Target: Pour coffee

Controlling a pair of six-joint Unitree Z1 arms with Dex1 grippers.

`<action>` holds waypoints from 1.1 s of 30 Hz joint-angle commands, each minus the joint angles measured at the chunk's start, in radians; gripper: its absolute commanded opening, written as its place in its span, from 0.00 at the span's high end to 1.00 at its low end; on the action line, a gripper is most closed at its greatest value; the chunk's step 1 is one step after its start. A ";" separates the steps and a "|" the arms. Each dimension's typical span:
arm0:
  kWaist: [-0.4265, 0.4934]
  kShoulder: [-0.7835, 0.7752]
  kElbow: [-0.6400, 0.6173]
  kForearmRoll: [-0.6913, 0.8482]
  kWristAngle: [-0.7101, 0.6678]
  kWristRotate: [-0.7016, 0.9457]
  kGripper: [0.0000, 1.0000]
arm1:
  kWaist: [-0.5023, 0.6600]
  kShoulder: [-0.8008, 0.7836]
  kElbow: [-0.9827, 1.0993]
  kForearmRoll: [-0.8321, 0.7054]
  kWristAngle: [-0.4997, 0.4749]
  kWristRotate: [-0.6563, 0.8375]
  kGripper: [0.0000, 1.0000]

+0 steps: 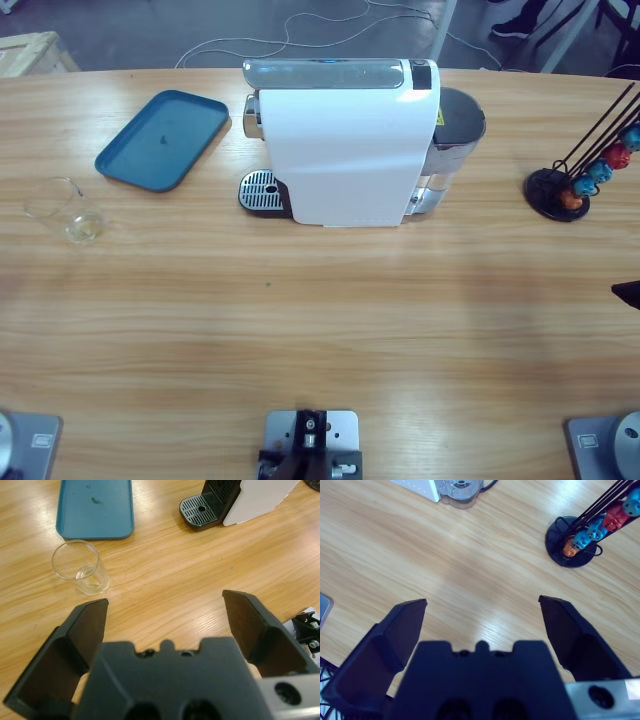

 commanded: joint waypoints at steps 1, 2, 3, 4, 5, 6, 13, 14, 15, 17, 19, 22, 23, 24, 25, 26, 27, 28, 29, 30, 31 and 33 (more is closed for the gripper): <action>0.005 0.017 0.033 -0.014 -0.011 -0.012 0.01 | -0.012 -0.002 0.004 0.013 -0.015 0.005 0.00; 0.006 0.019 0.032 -0.014 -0.011 -0.012 0.00 | -0.012 -0.004 0.004 0.013 -0.014 0.005 0.00; 0.005 0.020 0.032 -0.014 -0.011 -0.014 0.00 | -0.012 -0.005 0.004 0.012 -0.013 0.005 0.00; 0.006 0.022 0.032 -0.014 -0.011 -0.014 0.00 | -0.012 -0.004 0.004 0.012 -0.012 0.005 0.00; 0.005 0.027 0.031 -0.014 -0.012 -0.014 0.00 | -0.012 -0.002 0.004 0.012 -0.012 0.005 0.00; 0.005 0.024 0.021 -0.022 -0.019 -0.019 0.00 | -0.012 -0.003 0.004 0.012 -0.013 0.005 0.00; 0.017 0.441 -0.429 -0.060 -0.171 -0.398 0.02 | -0.012 -0.004 0.004 0.012 -0.011 0.005 0.00; 0.031 0.509 -0.454 -0.085 -0.201 -0.477 0.02 | -0.012 -0.003 0.004 0.012 -0.010 0.004 0.00; 0.047 0.567 -0.458 -0.137 -0.231 -0.546 0.02 | -0.012 -0.002 0.004 0.012 -0.008 0.003 0.00; 0.063 0.687 -0.457 -0.257 -0.282 -0.663 0.02 | -0.012 -0.003 0.004 0.012 -0.006 0.000 0.00; 0.073 0.816 -0.458 -0.344 -0.385 -0.686 0.03 | -0.012 -0.004 0.004 0.012 -0.005 -0.001 0.00; 0.089 0.927 -0.460 -0.377 -0.437 -0.686 0.03 | -0.012 -0.009 0.006 0.011 0.004 -0.004 0.00; 0.094 0.952 -0.467 -0.382 -0.454 -0.687 0.03 | -0.012 -0.009 0.006 0.012 0.008 -0.005 0.00; 0.095 0.977 -0.476 -0.391 -0.476 -0.687 0.03 | -0.012 -0.008 0.006 0.012 0.015 -0.006 0.00; 0.097 1.002 -0.490 -0.393 -0.495 -0.687 0.03 | -0.012 -0.004 0.006 0.013 0.019 -0.006 0.00; 0.100 1.017 -0.502 -0.393 -0.507 -0.687 0.03 | -0.012 0.003 0.005 0.013 0.020 -0.006 0.00; 0.101 1.023 -0.506 -0.393 -0.508 -0.688 0.03 | -0.012 0.010 0.003 0.013 0.020 -0.006 0.00; 0.101 1.029 -0.512 -0.395 -0.511 -0.689 0.03 | -0.012 0.016 0.002 0.014 0.020 -0.007 0.00; 0.101 1.033 -0.518 -0.398 -0.517 -0.689 0.03 | -0.012 0.020 0.001 0.015 0.020 -0.007 0.00; 0.101 1.036 -0.521 -0.404 -0.522 -0.689 0.04 | -0.012 0.023 0.001 0.015 0.020 -0.007 0.00; 0.101 1.040 -0.523 -0.416 -0.527 -0.689 0.05 | -0.012 0.027 0.000 0.015 0.020 -0.007 0.00; 0.101 1.052 -0.523 -0.455 -0.538 -0.689 0.15 | -0.012 0.035 -0.001 0.015 0.021 -0.007 0.00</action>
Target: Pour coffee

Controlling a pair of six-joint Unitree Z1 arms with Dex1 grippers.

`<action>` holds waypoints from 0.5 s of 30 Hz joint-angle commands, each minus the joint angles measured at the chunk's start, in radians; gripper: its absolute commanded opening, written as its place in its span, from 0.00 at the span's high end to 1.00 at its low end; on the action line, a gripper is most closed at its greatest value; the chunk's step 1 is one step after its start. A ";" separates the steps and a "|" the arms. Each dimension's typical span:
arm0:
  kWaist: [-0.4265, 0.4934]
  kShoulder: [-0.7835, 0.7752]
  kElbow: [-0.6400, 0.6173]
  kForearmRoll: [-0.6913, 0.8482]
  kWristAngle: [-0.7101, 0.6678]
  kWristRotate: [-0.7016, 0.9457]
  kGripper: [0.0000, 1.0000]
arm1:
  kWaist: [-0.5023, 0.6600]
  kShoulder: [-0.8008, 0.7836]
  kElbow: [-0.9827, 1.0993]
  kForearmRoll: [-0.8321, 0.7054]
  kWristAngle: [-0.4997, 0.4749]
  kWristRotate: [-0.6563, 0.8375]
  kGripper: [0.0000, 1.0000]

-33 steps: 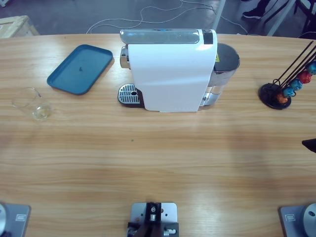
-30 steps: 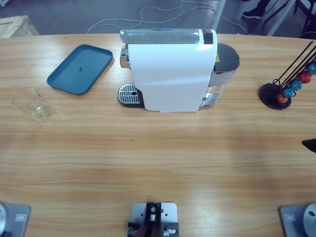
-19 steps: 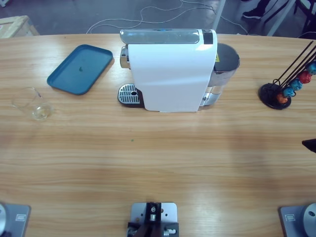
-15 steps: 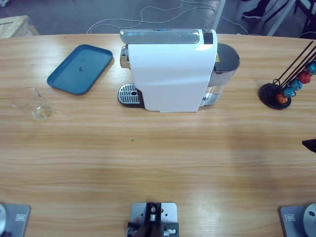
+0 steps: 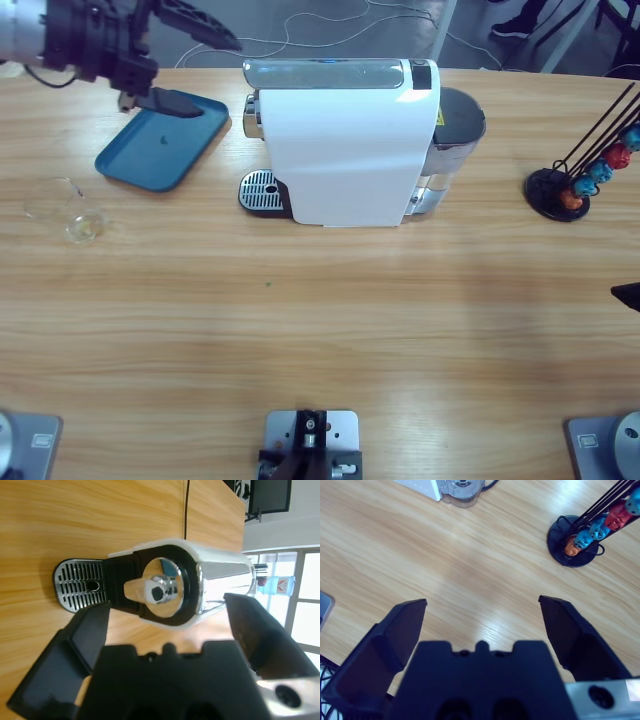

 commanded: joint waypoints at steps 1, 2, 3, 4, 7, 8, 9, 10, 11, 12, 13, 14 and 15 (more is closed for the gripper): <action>0.008 0.092 -0.018 -0.090 -0.058 -0.011 0.16 | -0.011 0.035 -0.002 0.014 0.013 -0.007 0.00; 0.008 0.104 -0.020 -0.108 -0.079 -0.016 0.21 | -0.011 0.035 -0.002 0.014 0.013 -0.007 0.00; 0.008 0.115 -0.022 -0.114 -0.098 -0.025 0.26 | -0.011 0.031 -0.001 0.014 0.013 -0.007 0.00; 0.008 0.123 -0.023 -0.115 -0.112 -0.039 0.28 | -0.011 0.027 0.000 0.014 0.012 -0.007 0.00; 0.008 0.137 -0.022 -0.129 -0.158 -0.058 0.43 | -0.011 0.021 0.000 0.014 0.012 -0.007 0.00; 0.008 0.140 -0.020 -0.138 -0.172 -0.058 0.45 | -0.011 0.023 0.000 0.014 0.012 -0.007 0.00; 0.008 0.141 -0.019 -0.145 -0.180 -0.059 0.49 | -0.011 0.026 0.000 0.014 0.013 -0.007 0.00; 0.008 0.139 -0.017 -0.146 -0.181 -0.061 0.67 | -0.011 0.028 0.000 0.014 0.013 -0.007 0.00; 0.008 0.136 -0.015 -0.146 -0.181 -0.061 0.81 | -0.011 0.028 0.000 0.014 0.014 -0.007 0.00; 0.008 0.132 -0.015 -0.148 -0.179 -0.059 0.95 | -0.011 0.028 0.000 0.014 0.014 -0.007 0.00; 0.008 0.126 -0.013 -0.157 -0.179 -0.056 1.00 | -0.011 0.028 0.000 0.014 0.014 -0.007 0.00; 0.008 0.121 -0.013 -0.166 -0.178 -0.054 1.00 | -0.011 0.028 0.000 0.014 0.014 -0.007 0.00; 0.008 0.118 -0.012 -0.174 -0.176 -0.053 1.00 | -0.011 0.028 0.000 0.014 0.014 -0.007 0.00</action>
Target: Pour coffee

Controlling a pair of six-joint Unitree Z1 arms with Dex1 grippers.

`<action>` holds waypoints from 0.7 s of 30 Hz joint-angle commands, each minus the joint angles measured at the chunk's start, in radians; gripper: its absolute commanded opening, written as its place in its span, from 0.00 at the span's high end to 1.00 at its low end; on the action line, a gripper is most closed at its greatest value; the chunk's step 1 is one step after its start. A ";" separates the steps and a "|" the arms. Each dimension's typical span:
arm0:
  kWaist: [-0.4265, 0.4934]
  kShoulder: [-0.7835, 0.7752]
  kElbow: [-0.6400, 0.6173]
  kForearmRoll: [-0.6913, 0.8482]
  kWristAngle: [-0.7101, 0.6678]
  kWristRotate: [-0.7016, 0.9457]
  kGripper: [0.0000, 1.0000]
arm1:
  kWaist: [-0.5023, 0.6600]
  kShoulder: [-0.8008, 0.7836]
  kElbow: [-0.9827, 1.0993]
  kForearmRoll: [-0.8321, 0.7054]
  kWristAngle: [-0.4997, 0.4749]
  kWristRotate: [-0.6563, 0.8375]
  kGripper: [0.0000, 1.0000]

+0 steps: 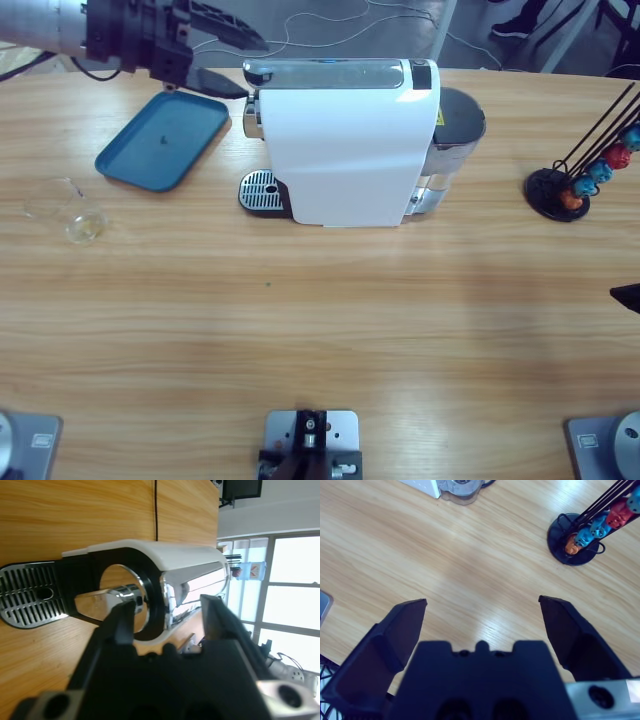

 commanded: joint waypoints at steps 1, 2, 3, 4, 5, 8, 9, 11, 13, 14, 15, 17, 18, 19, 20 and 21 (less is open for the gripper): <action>0.006 0.029 0.004 -0.049 -0.013 -0.003 1.00 | -0.011 0.022 0.000 0.010 0.014 -0.007 0.00; 0.005 0.026 0.004 -0.051 -0.013 -0.007 1.00 | -0.011 0.022 0.000 0.010 0.014 -0.007 0.00; 0.004 0.023 0.005 -0.051 -0.014 -0.011 1.00 | -0.011 0.022 0.000 0.010 0.014 -0.007 0.00; 0.003 0.019 0.006 -0.051 -0.014 -0.016 1.00 | -0.011 0.022 0.000 0.010 0.014 -0.007 0.00; 0.003 0.018 0.007 -0.051 -0.017 -0.024 1.00 | -0.011 0.022 0.000 0.010 0.015 -0.008 0.00; 0.000 0.012 0.010 -0.054 -0.020 -0.082 1.00 | -0.011 0.022 0.000 0.009 0.019 -0.013 0.00; -0.002 0.007 0.010 -0.059 -0.020 -0.091 1.00 | -0.011 0.021 0.000 0.009 0.020 -0.013 0.00; -0.008 -0.009 0.008 -0.089 -0.020 -0.102 1.00 | -0.011 0.020 0.000 0.009 0.020 -0.015 0.00; -0.019 -0.031 -0.004 -0.135 -0.020 -0.128 1.00 | -0.011 0.019 0.000 0.009 0.022 -0.015 0.00; -0.026 -0.039 -0.019 -0.148 -0.020 -0.139 1.00 | -0.011 0.019 0.000 0.009 0.022 -0.015 0.00; -0.037 -0.045 -0.040 -0.157 -0.019 -0.149 1.00 | -0.011 0.020 0.000 0.009 0.022 -0.015 0.00; -0.066 -0.052 -0.105 -0.157 -0.019 -0.153 1.00 | -0.011 0.021 0.000 0.009 0.022 -0.015 0.00; -0.084 -0.053 -0.148 -0.157 -0.020 -0.152 1.00 | -0.011 0.019 0.000 0.009 0.021 -0.015 0.00; -0.099 -0.052 -0.182 -0.157 -0.020 -0.148 1.00 | -0.011 0.012 0.000 0.007 0.019 -0.013 0.00; -0.113 -0.051 -0.213 -0.159 -0.017 -0.139 1.00 | -0.011 0.002 0.001 0.003 0.016 -0.008 0.00; -0.128 -0.053 -0.236 -0.162 -0.005 -0.110 1.00 | -0.011 -0.014 0.001 -0.008 0.005 0.005 0.00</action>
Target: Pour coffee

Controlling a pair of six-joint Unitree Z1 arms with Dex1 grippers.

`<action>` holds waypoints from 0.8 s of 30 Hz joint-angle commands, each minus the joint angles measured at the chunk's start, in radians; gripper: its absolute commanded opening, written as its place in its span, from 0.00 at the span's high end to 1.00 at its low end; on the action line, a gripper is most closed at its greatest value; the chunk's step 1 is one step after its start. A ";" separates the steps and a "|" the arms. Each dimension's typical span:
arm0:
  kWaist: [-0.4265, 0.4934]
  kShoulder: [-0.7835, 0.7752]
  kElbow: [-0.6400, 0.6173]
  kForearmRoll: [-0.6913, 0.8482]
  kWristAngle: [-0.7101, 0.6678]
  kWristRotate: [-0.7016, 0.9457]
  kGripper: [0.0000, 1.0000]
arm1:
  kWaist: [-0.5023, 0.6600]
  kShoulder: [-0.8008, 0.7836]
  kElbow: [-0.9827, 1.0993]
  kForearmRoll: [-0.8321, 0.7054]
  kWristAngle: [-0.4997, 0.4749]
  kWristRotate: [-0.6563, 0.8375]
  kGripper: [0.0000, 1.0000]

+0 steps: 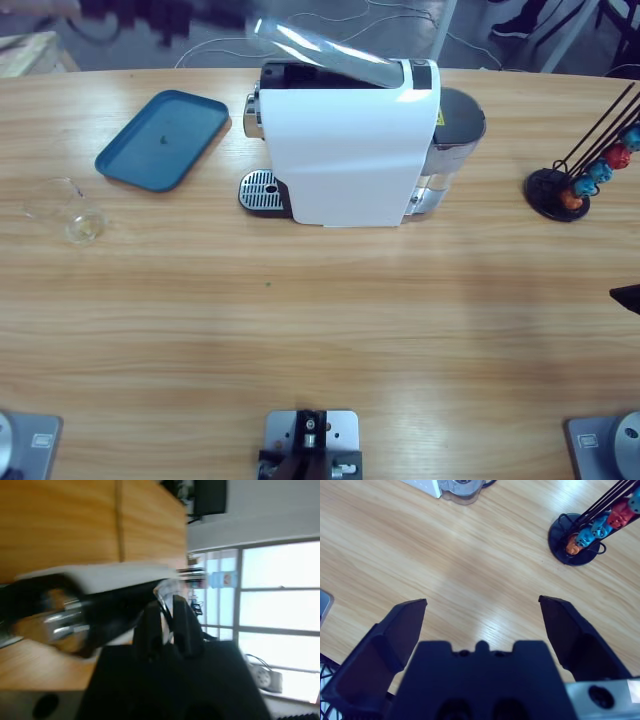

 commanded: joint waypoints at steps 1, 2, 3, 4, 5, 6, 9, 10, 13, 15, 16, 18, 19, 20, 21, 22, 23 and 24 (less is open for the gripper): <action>-0.110 -0.025 -0.192 -0.023 0.010 0.083 0.65 | -0.012 -0.036 0.003 -0.024 -0.027 0.028 0.00; -0.121 -0.040 -0.180 -0.014 0.030 0.178 0.15 | -0.023 -0.055 0.005 -0.044 -0.076 0.040 0.00; -0.128 -0.066 -0.148 0.001 0.049 0.283 0.02 | -0.058 -0.068 0.002 -0.068 -0.101 0.042 0.00; -0.129 -0.101 -0.103 0.016 0.059 0.379 0.01 | -0.108 -0.075 -0.001 -0.087 -0.107 0.042 0.00; -0.129 -0.148 -0.047 0.030 0.083 0.453 0.01 | -0.170 -0.074 -0.003 -0.098 -0.107 0.042 0.01; -0.129 -0.206 0.010 0.055 0.124 0.514 0.02 | -0.237 -0.072 -0.002 -0.103 -0.106 0.042 0.04; -0.205 -0.381 0.135 0.272 0.395 0.821 0.01 | -0.433 -0.043 0.030 -0.191 -0.079 0.031 0.07; -0.248 -0.415 0.163 0.341 0.513 0.898 0.01 | -0.474 -0.025 0.048 -0.238 -0.059 0.020 0.08; -0.288 -0.493 0.291 0.415 0.731 0.953 0.01 | -0.557 0.048 0.122 -0.423 0.016 -0.017 0.21; -0.288 -0.539 0.345 0.427 0.762 0.946 0.01 | -0.600 0.101 0.146 -0.501 0.046 -0.017 0.29; -0.288 -0.557 0.363 0.426 0.761 0.940 0.01 | -0.618 0.127 0.151 -0.538 0.063 -0.017 0.32; -0.297 -0.575 0.383 0.426 0.759 0.933 0.01 | -0.637 0.181 0.148 -0.592 0.082 -0.017 0.33; -0.305 -0.578 0.387 0.426 0.757 0.928 0.01 | -0.642 0.207 0.144 -0.616 0.092 -0.017 0.34; -0.311 -0.576 0.389 0.426 0.756 0.924 0.01 | -0.643 0.232 0.137 -0.634 0.095 -0.017 0.34; -0.311 -0.574 0.390 0.423 0.756 0.915 0.01 | -0.643 0.256 0.132 -0.650 0.096 -0.017 0.34; -0.311 -0.572 0.390 0.419 0.759 0.909 0.01 | -0.644 0.278 0.126 -0.663 0.096 -0.017 0.37; -0.311 -0.570 0.386 0.413 0.759 0.907 0.01 | -0.645 0.299 0.122 -0.677 0.096 -0.019 0.44; -0.311 -0.567 0.382 0.412 0.758 0.907 0.01 | -0.647 0.313 0.121 -0.686 0.098 -0.021 0.45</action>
